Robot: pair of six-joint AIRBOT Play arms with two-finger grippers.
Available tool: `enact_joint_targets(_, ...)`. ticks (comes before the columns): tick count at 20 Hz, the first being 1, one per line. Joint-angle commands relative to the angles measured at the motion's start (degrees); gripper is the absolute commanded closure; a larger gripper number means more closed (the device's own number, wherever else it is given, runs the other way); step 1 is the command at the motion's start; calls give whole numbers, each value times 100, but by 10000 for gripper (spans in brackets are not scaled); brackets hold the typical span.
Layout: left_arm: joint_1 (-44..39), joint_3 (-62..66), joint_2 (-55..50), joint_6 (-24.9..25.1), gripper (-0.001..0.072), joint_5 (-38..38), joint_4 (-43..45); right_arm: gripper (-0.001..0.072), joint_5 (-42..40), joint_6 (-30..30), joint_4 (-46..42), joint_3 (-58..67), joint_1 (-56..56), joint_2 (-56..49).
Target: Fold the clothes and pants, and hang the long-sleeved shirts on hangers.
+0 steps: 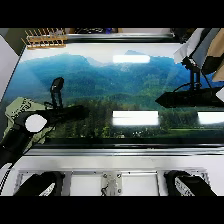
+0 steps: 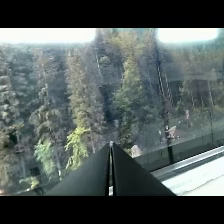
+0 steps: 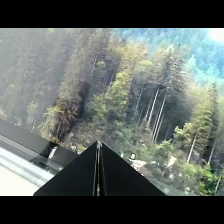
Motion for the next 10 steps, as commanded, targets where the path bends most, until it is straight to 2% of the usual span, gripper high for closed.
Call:
enact_joint_targets(1,138,120,-2,636,206,271,664,693,2,2,0,-2,7,-2)
enact_joint_targets(2,354,304,-20,675,12,245,1364,693,2,2,-2,-2,7,-2)
enact_joint_targets(4,1088,767,-179,660,9,-57,2612,694,2,2,0,-2,2,-2)
enact_joint_targets(6,2111,1158,-522,603,9,-433,3375,693,2,2,0,-2,2,-2)
enact_joint_targets(10,3956,1373,-1469,439,10,-638,3412,693,2,2,0,-2,2,-2)
